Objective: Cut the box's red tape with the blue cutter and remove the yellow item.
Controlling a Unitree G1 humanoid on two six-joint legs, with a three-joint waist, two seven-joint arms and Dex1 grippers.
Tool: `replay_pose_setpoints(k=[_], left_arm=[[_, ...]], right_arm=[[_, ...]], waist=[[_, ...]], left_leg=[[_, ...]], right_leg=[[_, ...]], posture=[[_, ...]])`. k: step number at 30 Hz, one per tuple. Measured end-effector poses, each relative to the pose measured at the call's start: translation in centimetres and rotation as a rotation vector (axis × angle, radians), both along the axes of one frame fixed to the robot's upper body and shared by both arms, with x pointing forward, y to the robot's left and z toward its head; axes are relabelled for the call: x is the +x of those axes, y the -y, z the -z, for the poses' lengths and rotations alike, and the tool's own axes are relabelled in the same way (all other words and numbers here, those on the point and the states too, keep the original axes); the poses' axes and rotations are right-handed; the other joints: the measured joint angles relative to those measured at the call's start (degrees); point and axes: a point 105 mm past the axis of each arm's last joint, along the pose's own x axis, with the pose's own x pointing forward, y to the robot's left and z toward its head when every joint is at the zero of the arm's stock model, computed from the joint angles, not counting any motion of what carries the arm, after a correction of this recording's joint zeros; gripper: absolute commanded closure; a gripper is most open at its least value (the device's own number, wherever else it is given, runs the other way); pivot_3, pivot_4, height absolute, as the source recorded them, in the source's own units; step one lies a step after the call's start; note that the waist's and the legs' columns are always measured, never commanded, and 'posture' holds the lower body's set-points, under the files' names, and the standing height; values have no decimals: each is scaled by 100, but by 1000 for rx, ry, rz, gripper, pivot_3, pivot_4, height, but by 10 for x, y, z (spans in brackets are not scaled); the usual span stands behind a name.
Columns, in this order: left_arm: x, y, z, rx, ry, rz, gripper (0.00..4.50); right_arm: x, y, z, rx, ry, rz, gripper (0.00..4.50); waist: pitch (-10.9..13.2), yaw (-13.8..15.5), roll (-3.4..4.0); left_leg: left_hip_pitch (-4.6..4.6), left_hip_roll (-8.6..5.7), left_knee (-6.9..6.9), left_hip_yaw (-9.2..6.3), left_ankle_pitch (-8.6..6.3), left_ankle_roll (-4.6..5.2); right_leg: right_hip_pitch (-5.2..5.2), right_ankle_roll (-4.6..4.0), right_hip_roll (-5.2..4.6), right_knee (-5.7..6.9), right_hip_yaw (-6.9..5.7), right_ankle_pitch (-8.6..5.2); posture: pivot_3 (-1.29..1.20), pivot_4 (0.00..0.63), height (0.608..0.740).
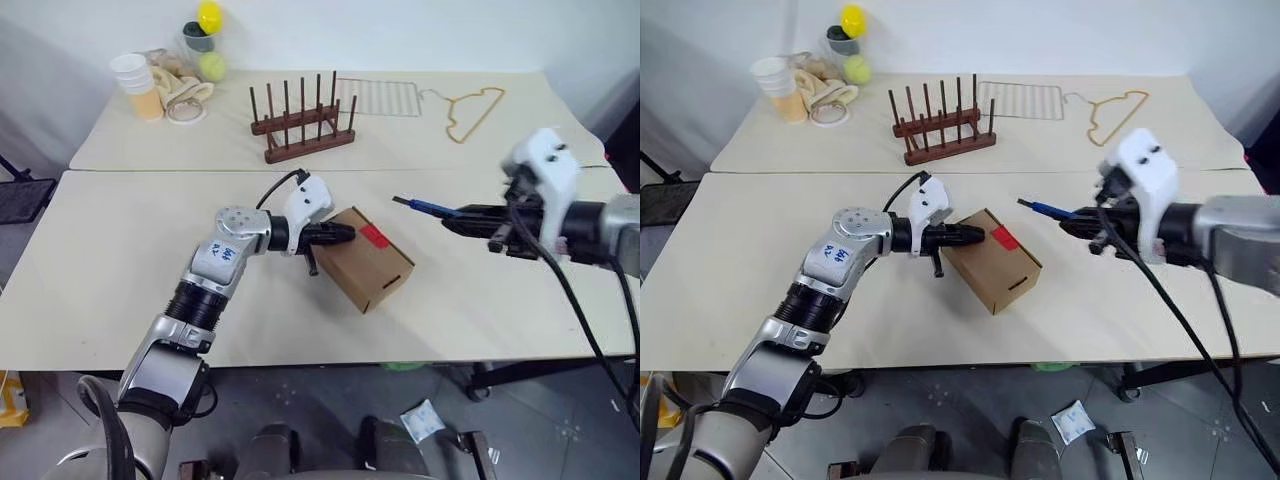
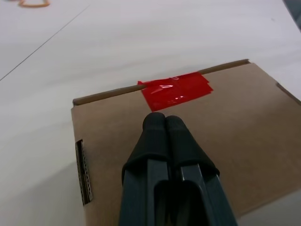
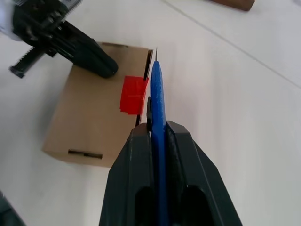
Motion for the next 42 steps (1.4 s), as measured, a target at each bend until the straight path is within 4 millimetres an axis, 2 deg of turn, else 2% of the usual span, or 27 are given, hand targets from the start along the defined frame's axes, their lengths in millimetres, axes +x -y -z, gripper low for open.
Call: replay_pose_setpoints(k=[3,6,16,27,34,42], left_arm=[[1,5,0,9,-13,-13,4500],[0,6,0,9,-21,-14,4500],[-6,4,1,11,-34,-17,4500],[-8,3,2,14,-45,-24,4500],[-9,2,2,20,-46,-23,4500],[-11,0,2,24,-45,-21,4500]], right_arm=[[10,-22,0,-6,-31,-11,4432],[14,-29,11,-39,-87,1,4432],[29,-24,19,-65,-99,81,4432],[25,-35,23,-55,-113,24,4432],[25,-33,36,-58,-137,42,4432],[24,-32,37,-67,-125,40,4432]], waist=[[-1,7,1],[-1,10,2],[-2,-18,3],[-2,-29,4],[-3,-30,4],[-3,-33,5]], left_leg=[[-1,1,5,2,0,0],[-9,-1,8,7,0,-1],[-9,-1,8,20,0,-1],[-7,0,8,21,0,-1],[-7,0,8,23,0,-1],[-5,0,8,23,0,-1]], right_leg=[[0,0,1,8,-7,0],[1,0,0,9,-18,0],[0,0,1,10,-20,0],[0,0,2,11,-19,0],[0,0,2,12,-18,0],[0,0,2,13,-18,0]], posture=[[0,150,740],[0,150,740],[0,150,740],[0,150,740],[0,150,740],[0,150,740]])
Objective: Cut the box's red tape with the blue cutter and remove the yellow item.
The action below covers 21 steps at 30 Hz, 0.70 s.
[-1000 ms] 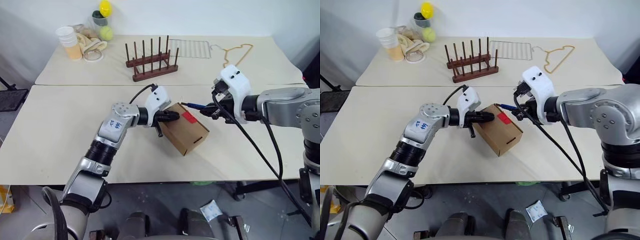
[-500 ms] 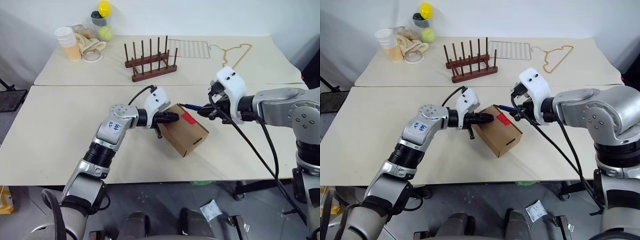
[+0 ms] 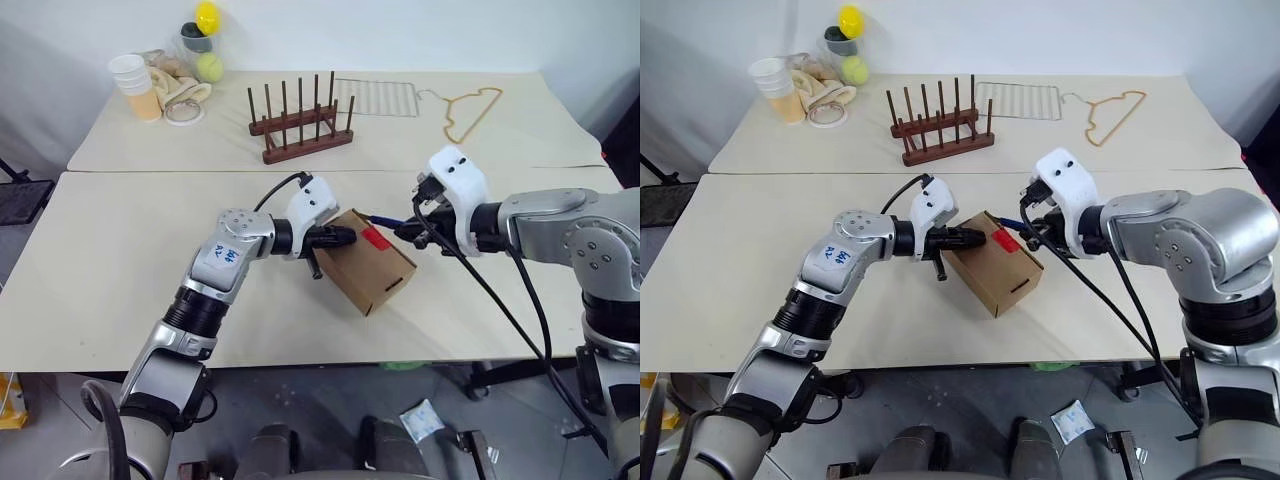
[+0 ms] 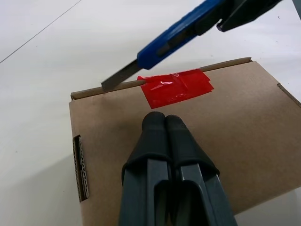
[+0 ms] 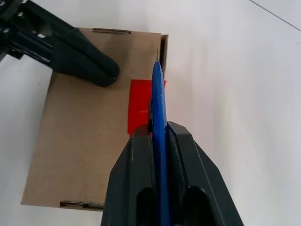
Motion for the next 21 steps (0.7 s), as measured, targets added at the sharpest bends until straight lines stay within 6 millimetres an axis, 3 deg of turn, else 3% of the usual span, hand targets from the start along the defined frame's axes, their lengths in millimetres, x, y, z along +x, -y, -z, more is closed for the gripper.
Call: replay_pose_setpoints(k=[21], left_arm=[[0,0,1,4,-2,2,4500]], right_arm=[[1,6,4,11,-3,8,4432]], waist=[[-1,3,1]], left_leg=[[4,0,0,4,0,0]], right_leg=[[0,0,0,3,4,0]], posture=[[0,150,740]])
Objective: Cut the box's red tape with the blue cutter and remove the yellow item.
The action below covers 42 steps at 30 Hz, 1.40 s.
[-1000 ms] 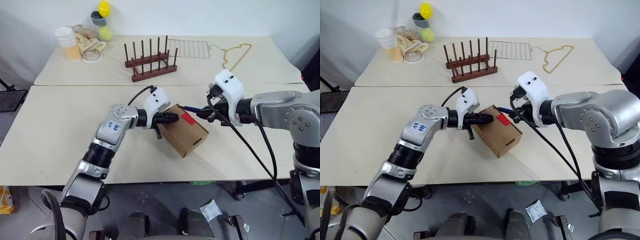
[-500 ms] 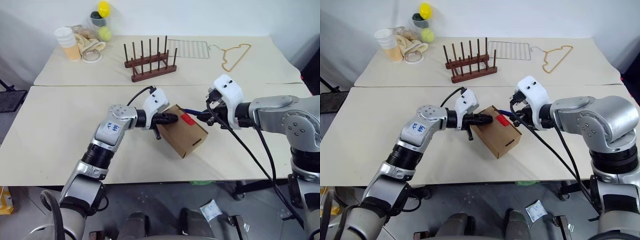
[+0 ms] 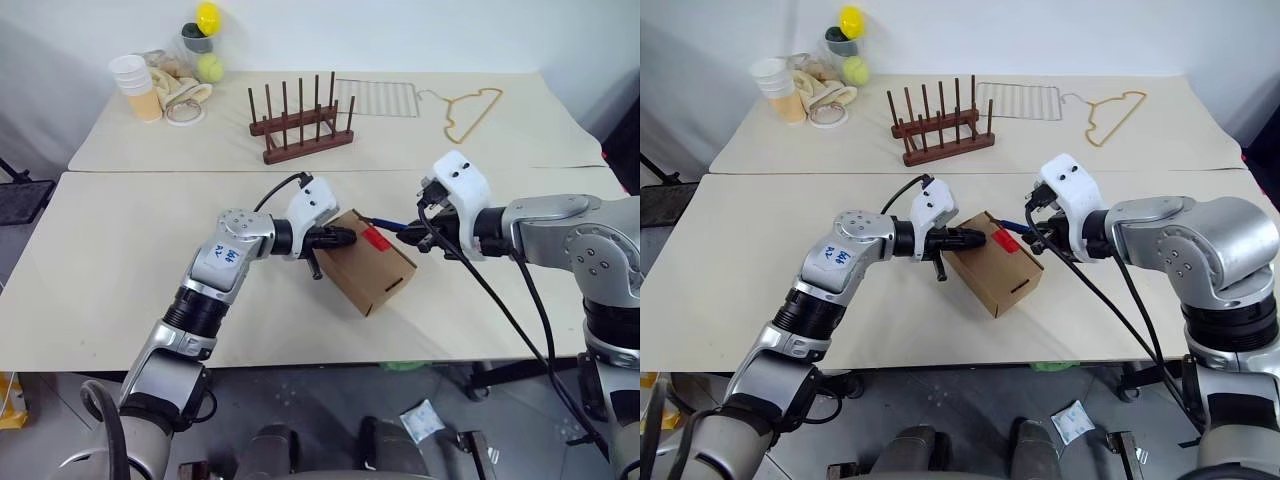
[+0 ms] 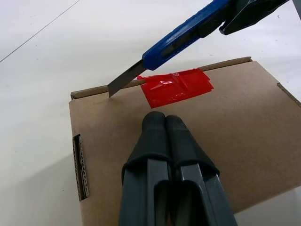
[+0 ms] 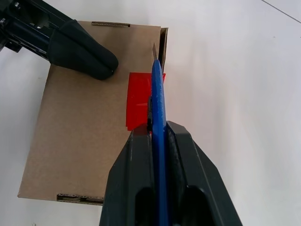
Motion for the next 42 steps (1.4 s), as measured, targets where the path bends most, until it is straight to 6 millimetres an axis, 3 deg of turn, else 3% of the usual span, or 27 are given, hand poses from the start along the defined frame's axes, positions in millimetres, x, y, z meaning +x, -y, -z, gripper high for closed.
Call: replay_pose_setpoints(k=[31,42], left_arm=[[-1,0,0,3,-6,0,4500],[-2,0,0,5,-9,-1,4500]], right_arm=[[4,5,0,26,-17,33,4432],[5,-1,-7,44,14,8,4432]], waist=[[0,-1,0],[0,1,0]], left_leg=[[1,0,0,2,0,0],[1,0,0,2,0,0]], right_leg=[[0,0,0,0,1,0],[0,0,0,0,1,0]], posture=[[0,150,740],[0,150,740]])
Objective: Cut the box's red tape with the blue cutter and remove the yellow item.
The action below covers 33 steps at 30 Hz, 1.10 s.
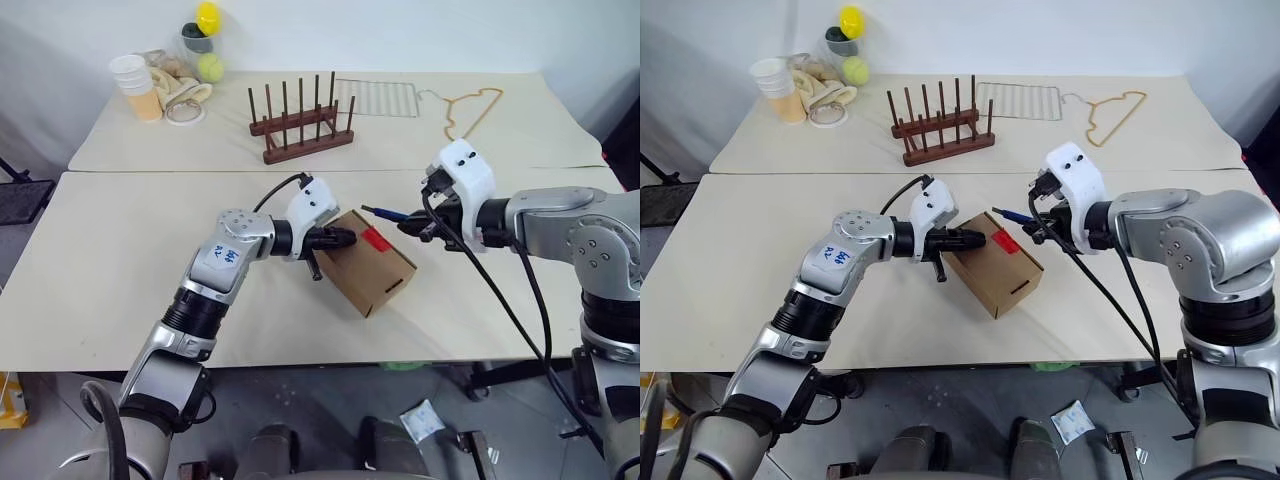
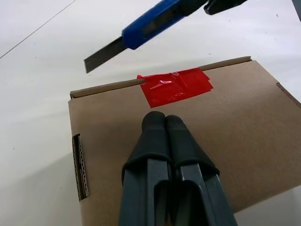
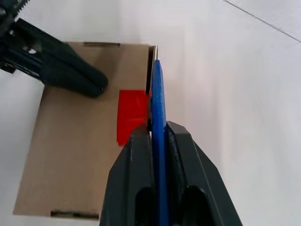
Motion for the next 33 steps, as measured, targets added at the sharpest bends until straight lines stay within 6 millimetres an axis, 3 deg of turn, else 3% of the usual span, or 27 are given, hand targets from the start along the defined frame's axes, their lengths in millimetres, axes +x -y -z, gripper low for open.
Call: replay_pose_setpoints(k=[14,33], left_arm=[[0,0,0,2,-3,-1,4500],[-3,0,4,43,-7,6,4500]], right_arm=[[-2,1,18,-21,-46,5,4432],[-16,7,18,-54,-127,-10,4432]], waist=[[0,-3,0],[-3,1,3]], left_leg=[[0,0,0,1,0,0],[10,1,-1,0,-1,-1]], right_leg=[[0,0,0,0,0,0],[7,0,0,2,2,0]], posture=[[0,150,740],[0,150,740]])
